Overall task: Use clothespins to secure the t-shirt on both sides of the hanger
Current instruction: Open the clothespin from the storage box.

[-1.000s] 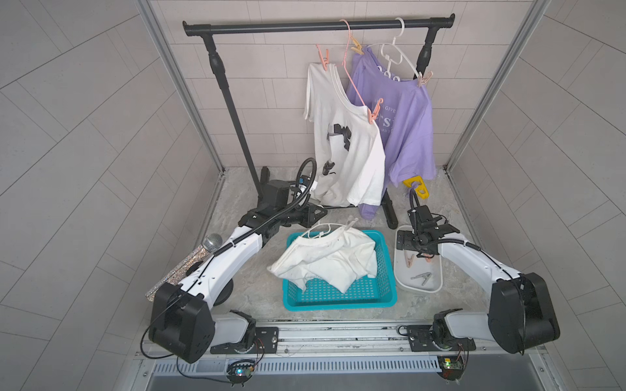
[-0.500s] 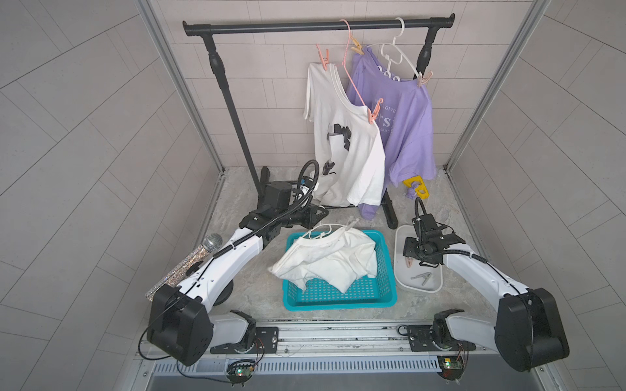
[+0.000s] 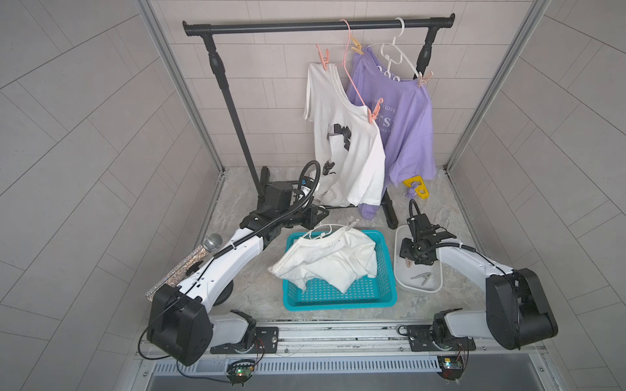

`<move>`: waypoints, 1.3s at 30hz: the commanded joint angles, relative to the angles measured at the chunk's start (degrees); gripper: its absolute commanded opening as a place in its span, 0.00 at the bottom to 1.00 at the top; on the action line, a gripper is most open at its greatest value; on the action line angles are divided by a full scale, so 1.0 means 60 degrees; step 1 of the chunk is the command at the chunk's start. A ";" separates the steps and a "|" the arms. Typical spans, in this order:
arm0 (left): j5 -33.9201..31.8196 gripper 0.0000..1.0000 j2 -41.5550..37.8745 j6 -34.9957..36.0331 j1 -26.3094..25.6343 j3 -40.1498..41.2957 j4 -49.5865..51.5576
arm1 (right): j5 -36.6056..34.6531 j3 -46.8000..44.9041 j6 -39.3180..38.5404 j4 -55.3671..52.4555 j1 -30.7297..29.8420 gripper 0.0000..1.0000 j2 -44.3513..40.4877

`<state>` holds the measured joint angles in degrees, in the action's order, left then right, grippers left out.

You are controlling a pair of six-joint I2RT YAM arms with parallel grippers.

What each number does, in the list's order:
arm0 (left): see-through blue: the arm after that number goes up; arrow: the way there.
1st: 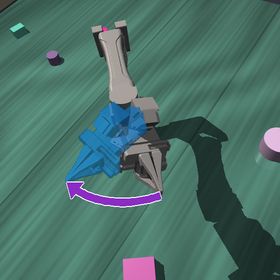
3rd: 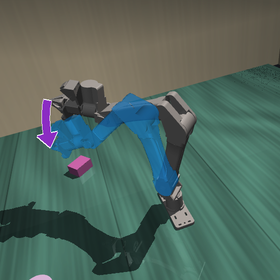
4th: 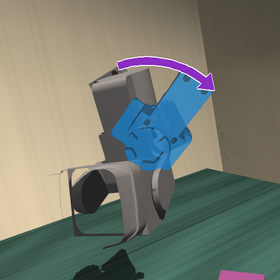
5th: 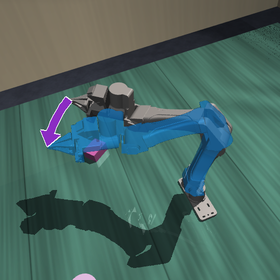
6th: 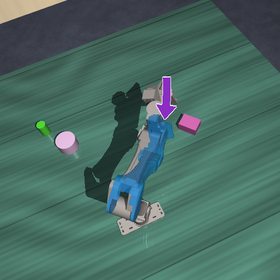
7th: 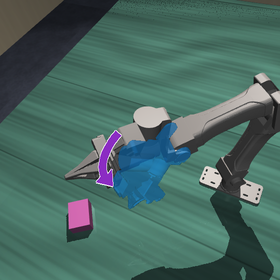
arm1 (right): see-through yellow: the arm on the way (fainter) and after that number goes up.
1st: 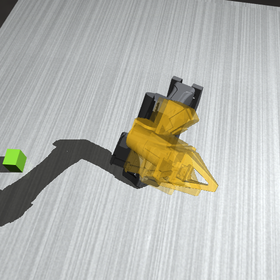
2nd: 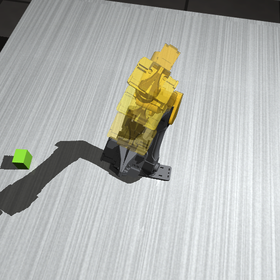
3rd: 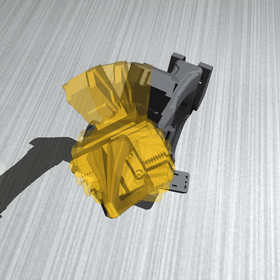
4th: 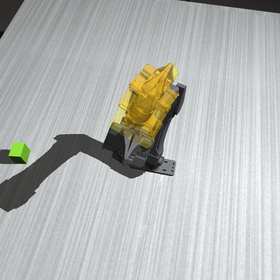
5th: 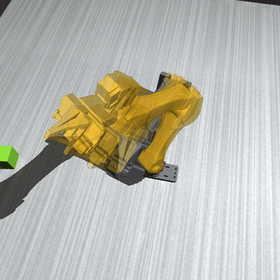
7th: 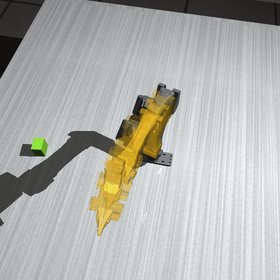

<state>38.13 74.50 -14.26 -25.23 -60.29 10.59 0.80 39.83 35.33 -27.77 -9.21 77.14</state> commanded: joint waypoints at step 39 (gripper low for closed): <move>0.0029 0.00 -0.0229 0.0355 -0.0284 0.0082 -0.0036 | -0.0473 -0.0230 0.1143 0.0307 0.0018 0.35 0.0840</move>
<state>38.04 74.46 -12.99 -26.65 -60.27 10.81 -1.32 39.81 41.19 -26.26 -9.21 81.91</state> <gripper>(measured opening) 0.118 0.355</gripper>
